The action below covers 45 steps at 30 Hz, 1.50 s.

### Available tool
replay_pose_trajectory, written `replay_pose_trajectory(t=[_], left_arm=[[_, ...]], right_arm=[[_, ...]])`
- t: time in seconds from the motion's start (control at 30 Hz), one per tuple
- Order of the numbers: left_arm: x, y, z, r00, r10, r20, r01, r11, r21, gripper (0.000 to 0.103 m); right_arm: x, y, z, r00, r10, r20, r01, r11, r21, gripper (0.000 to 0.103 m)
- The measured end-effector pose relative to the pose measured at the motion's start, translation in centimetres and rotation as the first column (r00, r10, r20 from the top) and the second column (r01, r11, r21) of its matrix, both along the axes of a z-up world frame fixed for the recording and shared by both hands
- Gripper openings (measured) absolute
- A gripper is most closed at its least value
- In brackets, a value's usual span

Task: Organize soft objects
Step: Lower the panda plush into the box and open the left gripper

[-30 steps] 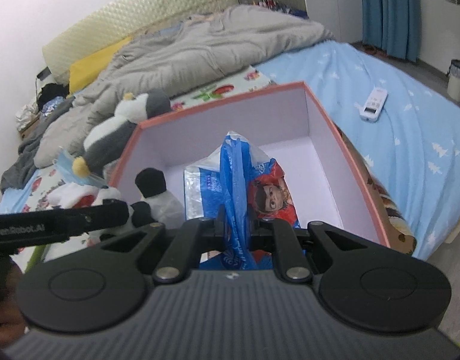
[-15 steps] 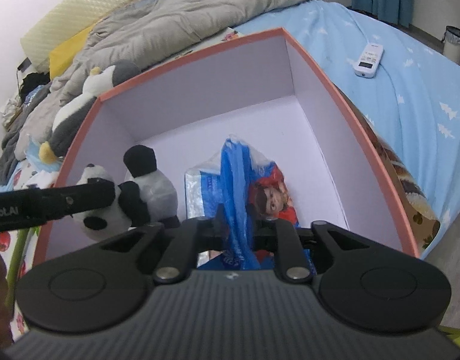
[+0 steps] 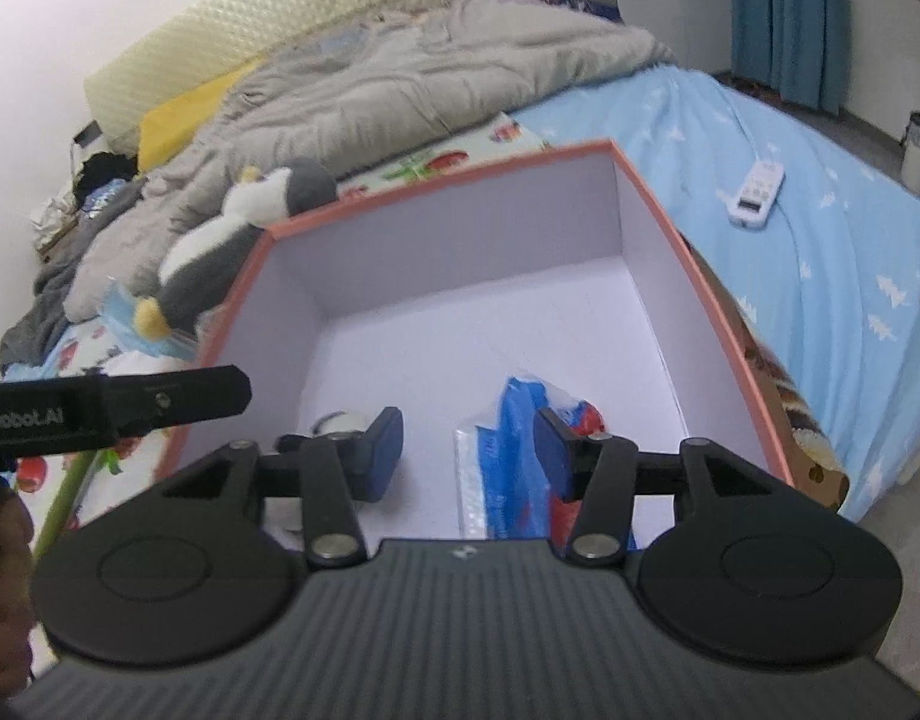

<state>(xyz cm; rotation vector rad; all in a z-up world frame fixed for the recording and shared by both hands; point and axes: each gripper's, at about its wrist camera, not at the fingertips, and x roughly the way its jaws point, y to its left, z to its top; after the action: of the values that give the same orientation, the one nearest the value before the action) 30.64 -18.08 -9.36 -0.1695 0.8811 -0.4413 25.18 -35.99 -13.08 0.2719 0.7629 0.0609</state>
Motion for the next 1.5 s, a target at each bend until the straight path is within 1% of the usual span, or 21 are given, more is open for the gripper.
replay_pose_trajectory(t=[0.13, 0.4, 0.57, 0.67, 0.8, 0.93, 1.07, 1.2, 1.3, 1.5], left_arm=[[-2.1, 1.0, 2.3, 0.998, -0.001, 0.059, 0.001, 1.0, -0.001, 0.065], [-7.1, 3.5, 6.8, 0.989, 0.0, 0.15, 0.001, 1.0, -0.006, 0.065], [-9.9, 5.0, 8.6, 0.983, 0.007, 0.183, -0.003, 1.0, -0.022, 0.065], [-11.9, 5.7, 9.4, 0.978, 0.002, 0.207, 0.001, 1.0, -0.01, 0.065], [-14.2, 7.0, 9.7, 0.977, 0.011, 0.214, -0.009, 1.0, -0.007, 0.065], [-16.2, 8.8, 9.8, 0.975, 0.041, 0.22, -0.04, 0.999, -0.009, 0.065], [-18.3, 10.8, 9.8, 0.968, 0.076, 0.239, -0.075, 0.997, -0.013, 0.065], [-20.0, 12.7, 9.2, 0.965, 0.125, 0.232, -0.127, 0.992, -0.008, 0.065], [-21.0, 14.1, 8.6, 0.964, 0.161, 0.21, -0.161, 0.987, -0.015, 0.065], [-23.0, 16.3, 7.4, 0.964, 0.192, 0.186, -0.195, 0.981, 0.002, 0.065]], right_arm=[[-1.6, 1.1, 2.0, 0.999, 0.011, 0.047, -0.01, 1.0, -0.017, 0.051], [-4.9, 3.1, 5.2, 0.992, 0.033, 0.119, -0.03, 0.999, -0.025, 0.051], [-6.8, 4.4, 6.5, 0.987, 0.051, 0.154, -0.051, 0.999, -0.007, 0.051], [-7.7, 5.3, 7.1, 0.984, 0.055, 0.169, -0.056, 0.998, 0.001, 0.051], [-9.2, 6.3, 7.8, 0.98, 0.065, 0.189, -0.066, 0.998, 0.0, 0.051], [-10.5, 7.4, 8.0, 0.977, 0.081, 0.199, -0.081, 0.997, -0.009, 0.051], [-11.4, 8.8, 7.6, 0.978, 0.111, 0.176, -0.108, 0.994, -0.024, 0.051], [-12.1, 10.5, 7.2, 0.975, 0.162, 0.155, -0.159, 0.987, -0.032, 0.051], [-12.7, 11.5, 6.8, 0.973, 0.182, 0.142, -0.181, 0.983, -0.023, 0.051], [-13.6, 14.3, 6.1, 0.964, 0.237, 0.12, -0.235, 0.972, -0.03, 0.051]])
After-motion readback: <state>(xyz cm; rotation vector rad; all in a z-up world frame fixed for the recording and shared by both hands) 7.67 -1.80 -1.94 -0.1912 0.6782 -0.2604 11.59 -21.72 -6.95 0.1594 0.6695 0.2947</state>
